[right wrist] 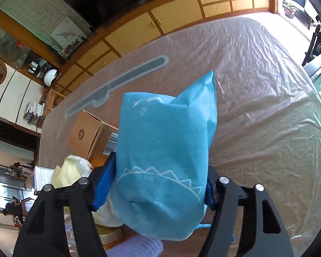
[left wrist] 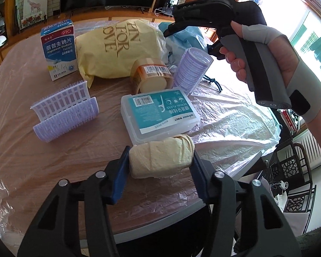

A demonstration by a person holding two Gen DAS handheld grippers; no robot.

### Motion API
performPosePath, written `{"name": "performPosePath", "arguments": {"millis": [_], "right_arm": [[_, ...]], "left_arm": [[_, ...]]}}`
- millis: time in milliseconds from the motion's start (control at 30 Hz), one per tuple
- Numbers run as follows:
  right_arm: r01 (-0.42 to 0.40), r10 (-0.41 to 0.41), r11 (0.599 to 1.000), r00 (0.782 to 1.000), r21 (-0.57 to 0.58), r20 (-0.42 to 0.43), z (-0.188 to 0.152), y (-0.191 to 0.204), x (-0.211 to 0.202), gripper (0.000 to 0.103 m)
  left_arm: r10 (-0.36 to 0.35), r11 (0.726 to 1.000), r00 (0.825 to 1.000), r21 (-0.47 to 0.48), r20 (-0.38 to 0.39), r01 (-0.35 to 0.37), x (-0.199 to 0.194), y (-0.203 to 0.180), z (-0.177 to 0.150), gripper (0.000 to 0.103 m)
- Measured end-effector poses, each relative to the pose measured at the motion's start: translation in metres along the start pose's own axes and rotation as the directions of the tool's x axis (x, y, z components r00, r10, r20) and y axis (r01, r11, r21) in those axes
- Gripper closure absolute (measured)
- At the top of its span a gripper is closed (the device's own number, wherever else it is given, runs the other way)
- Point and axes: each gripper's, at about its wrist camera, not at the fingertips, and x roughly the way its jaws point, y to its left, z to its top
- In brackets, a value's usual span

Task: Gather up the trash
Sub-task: 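Grasp the blue cloth bag with the right tool while the left tool grasps the beige rolled cloth, then carry the blue bag and beige cloth with both tools over the black bin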

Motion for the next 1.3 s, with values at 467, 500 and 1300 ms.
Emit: {"name": "performPosePath", "arguments": {"millis": [467,500,1300], "right_arm": [[-0.091,0.093,0.995,0.988,-0.029,0.121,-0.002,-0.031,-0.071,0.041],[-0.092,0.096,0.995,0.987,-0.038,0.125,-0.004,-0.029,-0.075,0.041],[-0.337,0.354,0.931,0.928,-0.142,0.119,-0.090,-0.036,-0.165,0.046]], "left_arm": [[0.030,0.999,0.999,0.018,0.043,-0.031,-0.019,0.001,0.010,0.050],[0.032,0.999,0.998,0.015,0.046,-0.033,-0.021,0.003,0.011,0.050],[0.042,0.999,0.988,-0.019,0.148,-0.039,-0.077,0.013,0.000,0.050]]}}
